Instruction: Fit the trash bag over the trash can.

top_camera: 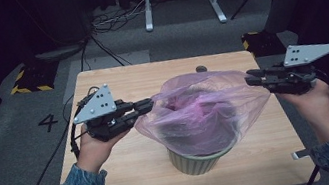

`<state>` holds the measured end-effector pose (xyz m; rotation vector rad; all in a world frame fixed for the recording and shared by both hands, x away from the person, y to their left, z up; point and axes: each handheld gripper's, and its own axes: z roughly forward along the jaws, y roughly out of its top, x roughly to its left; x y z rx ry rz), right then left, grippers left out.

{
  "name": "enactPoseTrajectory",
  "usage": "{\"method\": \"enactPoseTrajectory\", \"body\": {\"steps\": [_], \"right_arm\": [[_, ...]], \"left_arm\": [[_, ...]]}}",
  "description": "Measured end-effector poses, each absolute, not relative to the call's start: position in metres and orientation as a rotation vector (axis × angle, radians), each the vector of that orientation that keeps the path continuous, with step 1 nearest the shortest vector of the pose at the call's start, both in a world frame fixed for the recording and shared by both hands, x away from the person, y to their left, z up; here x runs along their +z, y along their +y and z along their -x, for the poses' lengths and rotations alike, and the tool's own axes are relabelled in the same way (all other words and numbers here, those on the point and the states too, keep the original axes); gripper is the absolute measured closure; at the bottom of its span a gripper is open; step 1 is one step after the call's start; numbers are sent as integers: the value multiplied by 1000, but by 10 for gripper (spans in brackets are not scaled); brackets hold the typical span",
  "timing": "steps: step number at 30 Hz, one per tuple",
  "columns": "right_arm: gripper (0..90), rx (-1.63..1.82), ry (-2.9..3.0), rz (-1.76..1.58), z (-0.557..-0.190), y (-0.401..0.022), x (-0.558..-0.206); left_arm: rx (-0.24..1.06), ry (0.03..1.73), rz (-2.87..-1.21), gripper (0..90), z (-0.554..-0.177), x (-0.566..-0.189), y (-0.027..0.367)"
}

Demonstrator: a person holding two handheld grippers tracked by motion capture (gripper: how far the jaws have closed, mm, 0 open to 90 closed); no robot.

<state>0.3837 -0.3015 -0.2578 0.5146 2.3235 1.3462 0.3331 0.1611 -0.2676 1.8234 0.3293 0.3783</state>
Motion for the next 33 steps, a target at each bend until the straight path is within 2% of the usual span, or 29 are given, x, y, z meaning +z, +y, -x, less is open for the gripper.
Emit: {"method": "enactPoseTrajectory", "body": {"steps": [4, 10, 21, 27, 33], "right_arm": [[894, 1405, 2387, -555, -391, -296, -262], [897, 1506, 2411, -695, -417, -301, -273], [897, 1406, 2480, -878, -458, -293, -316], [897, 1307, 2585, -961, -465, -290, -348], [898, 1301, 2658, -982, -461, -288, -377]], "left_arm": [[353, 378, -1810, 882, -346, -277, 166], [334, 476, -1798, 883, -372, -294, 169], [309, 648, -1886, 891, -405, -327, 165], [242, 712, -1968, 892, -412, -357, 165], [194, 720, -1977, 891, -411, -376, 162]]}}
